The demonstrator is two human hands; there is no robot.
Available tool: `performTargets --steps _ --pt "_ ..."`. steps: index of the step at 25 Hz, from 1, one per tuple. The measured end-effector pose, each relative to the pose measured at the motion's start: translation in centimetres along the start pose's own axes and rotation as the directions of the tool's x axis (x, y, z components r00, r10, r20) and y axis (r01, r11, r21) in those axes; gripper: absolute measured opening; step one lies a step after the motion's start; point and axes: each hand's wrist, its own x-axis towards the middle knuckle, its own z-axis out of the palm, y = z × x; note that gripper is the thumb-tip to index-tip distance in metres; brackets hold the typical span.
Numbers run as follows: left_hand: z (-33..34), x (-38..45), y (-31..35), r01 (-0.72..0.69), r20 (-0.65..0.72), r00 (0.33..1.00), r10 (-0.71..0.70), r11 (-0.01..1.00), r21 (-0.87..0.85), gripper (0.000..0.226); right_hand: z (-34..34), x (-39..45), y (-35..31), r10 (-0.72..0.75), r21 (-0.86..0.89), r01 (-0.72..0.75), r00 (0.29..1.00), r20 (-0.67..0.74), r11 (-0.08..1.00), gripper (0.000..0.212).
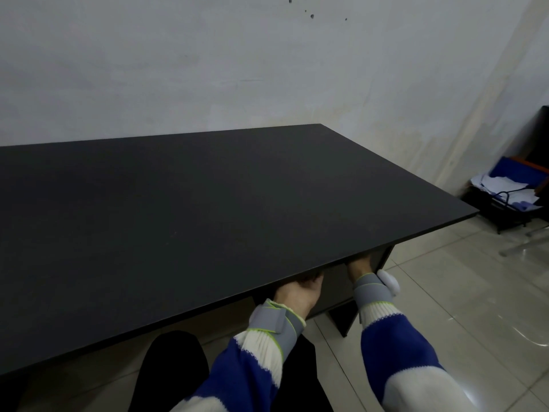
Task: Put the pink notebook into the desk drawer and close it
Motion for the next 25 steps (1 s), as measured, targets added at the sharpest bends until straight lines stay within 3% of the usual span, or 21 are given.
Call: performTargets --steps 3,5,7,9,12,16,18,21,23,25 --pt "-0.4 -0.2 -0.2 0.022 0.068 0.997 -0.020 0.999 -0.025 0.030 -0.1 -1.5 -1.0 -0.064 0.070 0.063 0.998 0.009 0.996 0.031" --pt "-0.8 -0.2 -0.6 0.023 0.099 0.995 -0.027 0.999 0.044 0.028 -0.2 -3.1 -2.3 -0.184 -0.026 0.185 0.983 0.025 0.982 0.029" --pt "-1.0 -0.4 -0.8 0.014 0.129 0.991 -0.037 0.985 0.174 0.028 -0.4 -5.5 -3.3 -0.333 -0.137 0.345 0.937 0.102 0.928 0.026" --pt "-1.2 -0.2 -1.2 0.006 0.113 0.992 -0.060 0.905 0.425 0.030 -0.8 -6.6 -2.9 -0.436 -0.231 0.451 0.892 0.118 0.862 0.030" --pt "-1.5 -0.4 -1.5 0.019 0.059 0.993 -0.105 0.620 0.784 0.029 -1.6 -7.7 -2.6 -0.470 -0.281 0.452 0.883 0.005 0.847 0.036" --pt "-1.8 -0.9 -1.7 -0.066 0.071 0.995 -0.067 0.073 0.995 0.028 -2.3 -8.2 -2.3 -0.348 -0.246 0.318 0.933 -0.091 0.916 0.050" --pt "-1.8 -1.5 -1.7 -0.172 0.160 0.985 -0.071 -0.219 0.961 0.044 -2.5 -8.8 -2.6 -0.243 -0.048 0.239 0.964 -0.109 0.970 0.049" --pt "-1.4 -1.5 -1.2 -0.295 0.266 0.954 -0.141 -0.608 0.737 0.050 -2.4 -9.9 -3.4 -0.130 0.197 0.145 0.988 -0.084 0.970 0.048" --pt "-1.1 -2.7 -0.6 -0.298 0.262 0.949 -0.174 -0.766 0.569 0.049 -2.1 -11.6 -3.7 -0.152 0.244 0.164 0.986 -0.064 0.956 0.052" --pt "-0.8 -4.1 -0.5 -0.297 0.261 0.947 -0.187 -0.819 0.491 0.046 -1.8 -13.8 -4.4 -0.179 0.249 0.191 0.981 -0.070 0.949 0.062"
